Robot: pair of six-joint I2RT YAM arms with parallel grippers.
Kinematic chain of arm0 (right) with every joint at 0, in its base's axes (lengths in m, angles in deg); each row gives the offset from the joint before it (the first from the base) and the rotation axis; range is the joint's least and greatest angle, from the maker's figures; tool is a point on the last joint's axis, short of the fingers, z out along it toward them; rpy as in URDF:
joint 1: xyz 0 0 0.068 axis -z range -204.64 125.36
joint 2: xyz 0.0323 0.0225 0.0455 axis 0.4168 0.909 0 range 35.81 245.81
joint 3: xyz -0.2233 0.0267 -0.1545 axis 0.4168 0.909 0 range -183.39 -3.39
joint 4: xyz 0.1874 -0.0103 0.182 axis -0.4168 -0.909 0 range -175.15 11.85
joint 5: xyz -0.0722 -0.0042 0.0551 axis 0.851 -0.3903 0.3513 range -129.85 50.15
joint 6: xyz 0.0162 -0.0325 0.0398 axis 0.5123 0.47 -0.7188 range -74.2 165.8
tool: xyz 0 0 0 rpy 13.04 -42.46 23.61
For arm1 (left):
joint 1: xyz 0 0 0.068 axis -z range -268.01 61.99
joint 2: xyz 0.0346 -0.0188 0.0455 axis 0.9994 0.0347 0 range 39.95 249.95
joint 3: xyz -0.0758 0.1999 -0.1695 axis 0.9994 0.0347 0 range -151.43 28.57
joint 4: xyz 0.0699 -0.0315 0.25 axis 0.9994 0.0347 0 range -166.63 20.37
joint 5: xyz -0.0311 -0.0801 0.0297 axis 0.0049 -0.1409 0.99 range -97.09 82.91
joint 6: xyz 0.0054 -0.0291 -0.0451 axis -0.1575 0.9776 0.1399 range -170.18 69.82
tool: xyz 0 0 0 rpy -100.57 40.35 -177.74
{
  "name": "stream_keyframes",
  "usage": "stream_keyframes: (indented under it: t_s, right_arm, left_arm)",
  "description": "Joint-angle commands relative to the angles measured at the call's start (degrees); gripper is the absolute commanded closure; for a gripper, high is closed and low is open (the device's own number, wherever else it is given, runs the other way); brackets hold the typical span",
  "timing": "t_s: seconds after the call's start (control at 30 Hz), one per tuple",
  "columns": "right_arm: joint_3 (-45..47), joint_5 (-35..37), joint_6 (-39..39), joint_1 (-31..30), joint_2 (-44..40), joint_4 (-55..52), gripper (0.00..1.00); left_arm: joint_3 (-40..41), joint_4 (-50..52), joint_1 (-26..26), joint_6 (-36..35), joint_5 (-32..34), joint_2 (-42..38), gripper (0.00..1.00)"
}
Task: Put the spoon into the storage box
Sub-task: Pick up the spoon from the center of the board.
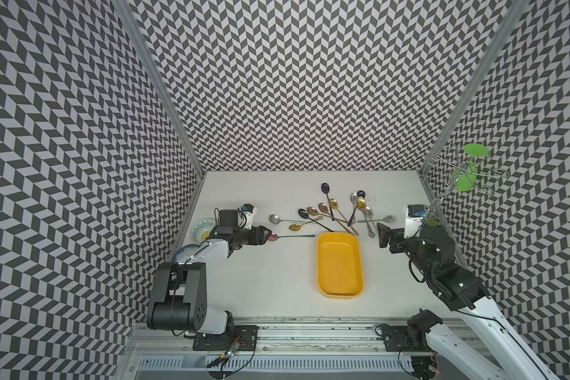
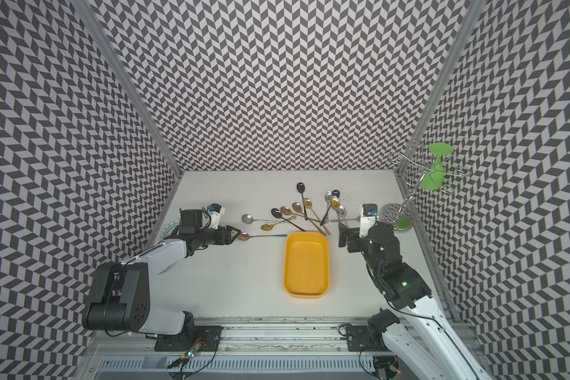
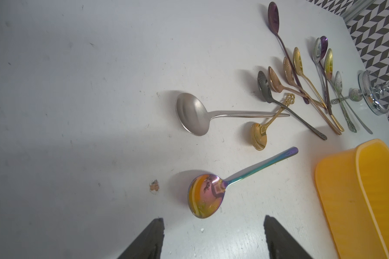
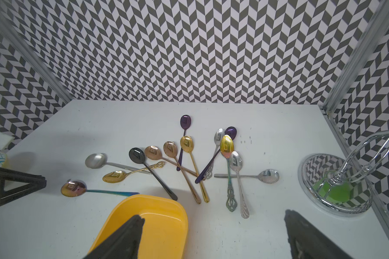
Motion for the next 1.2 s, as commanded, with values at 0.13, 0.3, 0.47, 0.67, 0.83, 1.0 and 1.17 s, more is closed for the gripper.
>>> stream_keyframes:
  t_s: [0.13, 0.3, 0.47, 0.67, 0.83, 1.0, 1.17]
  right_arm:
    - [4.4, 3.8, 2.1, -0.1, -6.4, 8.7, 0.0]
    - [4.9, 4.9, 2.2, -0.1, -6.6, 9.3, 0.0]
    - [5.0, 5.5, 2.1, -0.1, -6.3, 8.8, 0.0]
    - [4.9, 5.1, 2.1, -0.1, -5.9, 8.5, 0.0]
    - [5.0, 3.6, 2.2, -0.2, -6.0, 8.9, 0.0]
    - [5.2, 3.7, 2.3, -0.2, -5.9, 9.6, 0.0]
    - [5.3, 5.4, 2.2, -0.2, -5.5, 9.2, 0.0]
  left_arm:
    - [-2.7, 0.7, 0.2, 2.0, -2.0, 4.3, 0.29]
    - [-2.8, 0.2, 0.2, 3.0, -2.5, 6.3, 0.36]
    - [-3.6, 0.9, 0.2, 3.5, -3.5, 8.1, 0.43]
    - [-4.3, 0.4, 0.1, 4.7, -4.6, 10.3, 0.48]
    - [-5.0, 0.1, 0.2, 5.7, -5.0, 12.9, 0.55]
    - [-7.1, 1.7, 0.2, 6.0, -3.9, 16.2, 0.66]
    - [-9.1, 3.2, 0.1, 6.1, -2.9, 17.9, 0.77]
